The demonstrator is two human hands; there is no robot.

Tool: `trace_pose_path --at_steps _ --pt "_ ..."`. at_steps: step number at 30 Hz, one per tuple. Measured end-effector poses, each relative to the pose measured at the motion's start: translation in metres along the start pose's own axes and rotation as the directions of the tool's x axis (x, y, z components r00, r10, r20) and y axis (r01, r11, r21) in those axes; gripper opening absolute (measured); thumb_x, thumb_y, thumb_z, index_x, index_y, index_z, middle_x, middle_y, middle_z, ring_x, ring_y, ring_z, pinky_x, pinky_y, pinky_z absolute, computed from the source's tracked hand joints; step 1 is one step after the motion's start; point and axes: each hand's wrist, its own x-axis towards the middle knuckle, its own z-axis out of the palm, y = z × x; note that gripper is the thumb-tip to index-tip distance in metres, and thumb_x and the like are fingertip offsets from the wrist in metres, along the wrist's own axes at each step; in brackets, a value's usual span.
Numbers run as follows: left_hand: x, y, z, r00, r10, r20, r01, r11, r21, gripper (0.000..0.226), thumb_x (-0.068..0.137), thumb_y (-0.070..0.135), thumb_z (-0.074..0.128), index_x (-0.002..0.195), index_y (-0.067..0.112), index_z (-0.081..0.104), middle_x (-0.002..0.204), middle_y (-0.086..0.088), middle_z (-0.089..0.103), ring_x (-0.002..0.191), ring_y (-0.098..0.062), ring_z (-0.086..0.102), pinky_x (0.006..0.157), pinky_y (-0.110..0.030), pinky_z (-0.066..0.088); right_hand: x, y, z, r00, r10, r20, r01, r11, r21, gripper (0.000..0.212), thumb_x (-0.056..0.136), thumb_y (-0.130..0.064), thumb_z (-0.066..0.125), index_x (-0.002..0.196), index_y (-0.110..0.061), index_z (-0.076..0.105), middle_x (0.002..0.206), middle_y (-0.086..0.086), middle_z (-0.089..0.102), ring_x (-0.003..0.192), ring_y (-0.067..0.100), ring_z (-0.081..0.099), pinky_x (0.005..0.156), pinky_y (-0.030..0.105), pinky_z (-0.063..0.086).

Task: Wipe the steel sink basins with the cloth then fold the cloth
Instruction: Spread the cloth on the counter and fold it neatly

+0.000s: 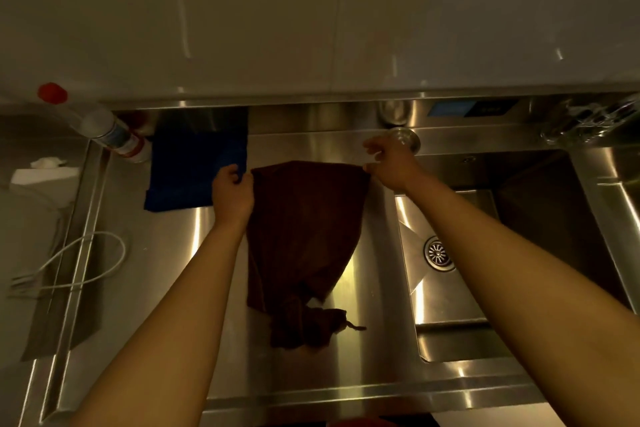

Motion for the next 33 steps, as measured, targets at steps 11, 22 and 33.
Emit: trace_pose_path --at_steps 11,22,33 --pt "-0.117 -0.107 -0.014 0.879 0.301 0.369 -0.448 0.785 0.428 0.045 0.097 0.014 0.064 0.141 0.026 0.057 0.145 0.000 0.049 0.132 -0.022 0.050 0.113 -0.038 0.044 -0.111 0.039 0.099 0.979 -0.190 0.081 0.200 0.969 -0.146 0.048 0.087 -0.020 0.074 0.134 -0.018 0.061 0.142 0.002 0.047 0.132 0.021 0.044 0.113 0.031 0.037" --pt "-0.136 -0.153 -0.048 0.900 0.315 0.301 -0.434 0.706 0.559 0.058 0.096 -0.001 0.060 0.150 0.018 0.051 0.163 -0.009 0.038 0.148 -0.032 0.041 0.118 -0.051 0.041 -0.187 0.052 0.175 0.954 -0.283 0.098 0.299 0.914 -0.275 0.044 0.089 -0.029 0.072 0.130 -0.027 0.057 0.146 -0.005 0.039 0.135 0.019 0.041 0.113 0.035 0.040" --pt "-0.171 -0.152 -0.043 0.795 0.442 0.415 -0.605 0.618 0.502 0.043 0.092 0.024 0.053 0.133 0.018 0.067 0.146 -0.007 0.055 0.133 -0.029 0.053 0.111 -0.047 0.047 -0.179 0.078 0.146 0.959 -0.271 0.082 0.281 0.874 -0.398 0.035 0.075 -0.013 0.075 0.109 -0.021 0.073 0.129 -0.001 0.059 0.118 0.024 0.058 0.092 0.042 0.050"
